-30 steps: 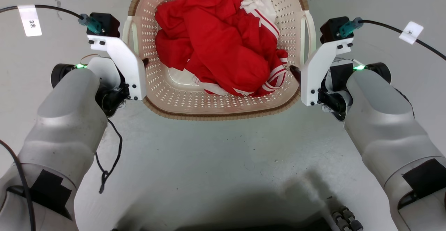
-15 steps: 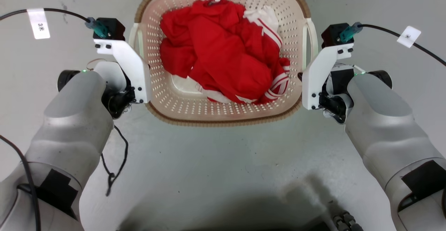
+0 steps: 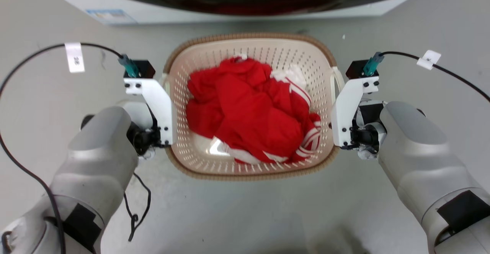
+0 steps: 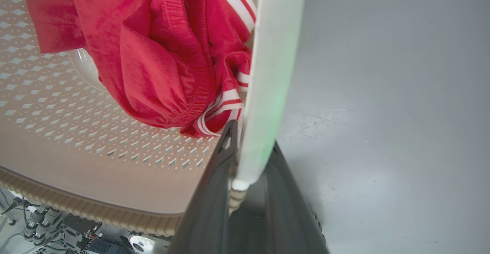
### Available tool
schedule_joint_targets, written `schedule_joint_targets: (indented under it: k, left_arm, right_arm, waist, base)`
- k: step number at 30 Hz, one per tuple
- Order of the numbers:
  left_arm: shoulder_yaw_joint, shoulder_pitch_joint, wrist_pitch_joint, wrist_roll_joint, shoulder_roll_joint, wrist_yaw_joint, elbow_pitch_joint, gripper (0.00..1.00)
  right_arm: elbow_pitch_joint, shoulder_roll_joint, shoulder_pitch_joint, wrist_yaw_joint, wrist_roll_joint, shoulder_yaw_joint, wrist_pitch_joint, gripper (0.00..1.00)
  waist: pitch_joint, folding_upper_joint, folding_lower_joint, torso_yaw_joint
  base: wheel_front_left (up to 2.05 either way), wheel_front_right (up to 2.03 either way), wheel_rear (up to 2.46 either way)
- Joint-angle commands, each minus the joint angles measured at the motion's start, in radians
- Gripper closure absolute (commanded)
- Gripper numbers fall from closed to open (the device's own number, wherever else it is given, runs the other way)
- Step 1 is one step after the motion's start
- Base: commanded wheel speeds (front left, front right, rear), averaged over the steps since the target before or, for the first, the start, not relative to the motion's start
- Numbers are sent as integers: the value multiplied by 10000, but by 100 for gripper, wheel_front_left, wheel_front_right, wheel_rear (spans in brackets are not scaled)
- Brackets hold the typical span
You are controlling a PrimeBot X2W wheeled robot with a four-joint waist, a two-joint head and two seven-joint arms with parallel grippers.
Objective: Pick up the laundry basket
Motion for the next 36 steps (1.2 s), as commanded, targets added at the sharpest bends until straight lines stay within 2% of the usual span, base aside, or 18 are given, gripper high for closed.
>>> schedule_joint_targets:
  k: [1, 17, 26, 36]
  left_arm:
    - [-45, 121, 96, -53, -143, -35, -22, 100]
    - [-478, 1299, 1916, -893, -458, -40, 226, 100]
    - [-469, 2043, 2805, -1401, -785, -43, 495, 100]
    - [-494, 3082, 3089, -1717, -1115, -54, 734, 100]
  right_arm:
    - [-76, 102, 64, 31, 43, 55, 133, 100]
    - [-69, 126, 1360, 38, 1156, 612, 2408, 100]
    - [-78, 156, 2101, 42, 1525, 840, 3104, 100]
    - [-91, 178, 3149, 44, 1739, 1138, 3564, 100]
  waist:
    - [-531, 0, 0, 25]
    - [-3594, 0, 0, 52]
    - [-5002, 0, 0, 75]
    - [-6405, 0, 0, 48]
  base:
    - [0, 0, 0]
    - [0, 0, 0]
    - [0, 0, 0]
    - [0, 0, 0]
